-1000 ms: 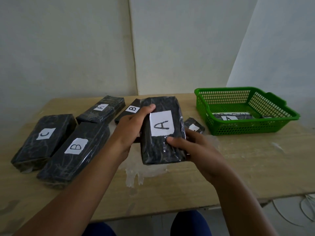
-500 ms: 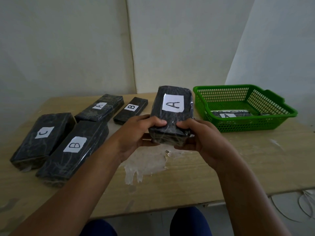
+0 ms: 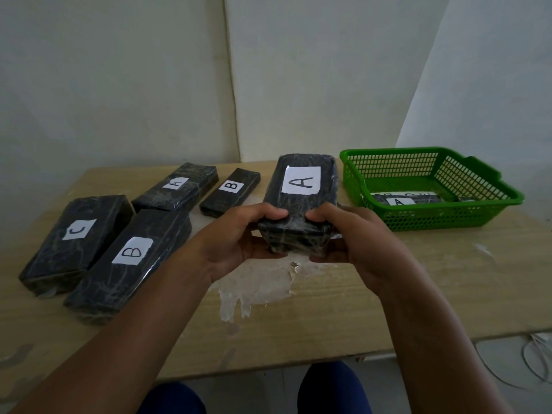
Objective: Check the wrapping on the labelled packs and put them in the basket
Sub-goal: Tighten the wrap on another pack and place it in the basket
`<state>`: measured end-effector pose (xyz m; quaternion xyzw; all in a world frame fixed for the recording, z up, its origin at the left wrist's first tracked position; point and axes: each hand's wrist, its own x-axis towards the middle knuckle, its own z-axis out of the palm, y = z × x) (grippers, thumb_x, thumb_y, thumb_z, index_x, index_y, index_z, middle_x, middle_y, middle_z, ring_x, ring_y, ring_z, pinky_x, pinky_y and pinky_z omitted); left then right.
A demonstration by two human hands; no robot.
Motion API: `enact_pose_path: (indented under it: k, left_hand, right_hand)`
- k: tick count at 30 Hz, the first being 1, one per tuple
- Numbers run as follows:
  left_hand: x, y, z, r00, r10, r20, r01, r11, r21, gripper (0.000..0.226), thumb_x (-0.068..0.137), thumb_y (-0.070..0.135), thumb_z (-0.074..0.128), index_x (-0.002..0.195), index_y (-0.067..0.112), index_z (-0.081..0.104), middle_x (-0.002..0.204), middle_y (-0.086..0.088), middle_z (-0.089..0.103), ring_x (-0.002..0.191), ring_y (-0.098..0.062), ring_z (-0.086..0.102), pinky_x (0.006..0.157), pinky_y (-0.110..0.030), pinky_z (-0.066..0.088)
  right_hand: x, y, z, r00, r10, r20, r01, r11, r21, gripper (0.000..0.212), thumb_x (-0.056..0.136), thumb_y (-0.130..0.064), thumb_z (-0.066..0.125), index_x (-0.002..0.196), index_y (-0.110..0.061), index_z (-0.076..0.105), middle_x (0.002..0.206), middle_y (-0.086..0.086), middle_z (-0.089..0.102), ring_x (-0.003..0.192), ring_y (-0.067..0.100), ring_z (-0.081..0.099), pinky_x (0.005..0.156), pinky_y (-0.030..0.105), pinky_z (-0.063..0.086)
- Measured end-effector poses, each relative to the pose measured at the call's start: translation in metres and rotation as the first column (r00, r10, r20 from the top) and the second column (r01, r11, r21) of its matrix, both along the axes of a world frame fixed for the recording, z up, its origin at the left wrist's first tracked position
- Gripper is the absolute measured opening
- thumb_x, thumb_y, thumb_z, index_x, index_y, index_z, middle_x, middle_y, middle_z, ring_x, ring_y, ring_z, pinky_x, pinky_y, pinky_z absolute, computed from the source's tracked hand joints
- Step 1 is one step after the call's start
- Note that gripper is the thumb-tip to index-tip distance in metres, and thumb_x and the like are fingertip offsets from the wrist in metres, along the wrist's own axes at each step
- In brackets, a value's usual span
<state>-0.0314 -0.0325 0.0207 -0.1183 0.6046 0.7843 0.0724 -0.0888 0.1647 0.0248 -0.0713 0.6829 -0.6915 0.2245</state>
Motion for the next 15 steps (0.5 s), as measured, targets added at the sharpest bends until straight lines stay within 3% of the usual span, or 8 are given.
enact_pose_path:
  k: [9, 15]
  left_hand:
    - [-0.0027, -0.0053, -0.0014, 1.000, -0.006, 0.009, 0.005, 0.994, 0.111, 0.042, 0.064, 0.016, 0.079, 0.102, 0.002, 0.070, 0.104, -0.015, 0.071, 0.089, -0.030, 0.074, 0.074, -0.042, 0.065]
    - [-0.0024, -0.0050, -0.0039, 1.000, 0.026, 0.017, -0.027, 0.999, 0.030, 0.025, 0.065, 0.016, 0.079, 0.088, 0.007, 0.075, 0.106, -0.015, 0.070, 0.093, -0.030, 0.070, 0.074, -0.041, 0.064]
  right_hand:
    - [0.0007, -0.0040, 0.0035, 0.997, 0.006, -0.076, -0.002, 0.999, 0.053, 0.035, 0.081, -0.028, 0.085, 0.109, -0.010, 0.074, 0.098, 0.008, 0.081, 0.090, 0.030, 0.080, 0.076, 0.042, 0.066]
    - [0.0009, -0.0045, 0.0015, 0.999, 0.006, -0.040, -0.004, 0.998, 0.057, 0.036, 0.083, -0.026, 0.083, 0.113, -0.008, 0.074, 0.104, 0.013, 0.079, 0.093, 0.034, 0.079, 0.075, 0.041, 0.065]
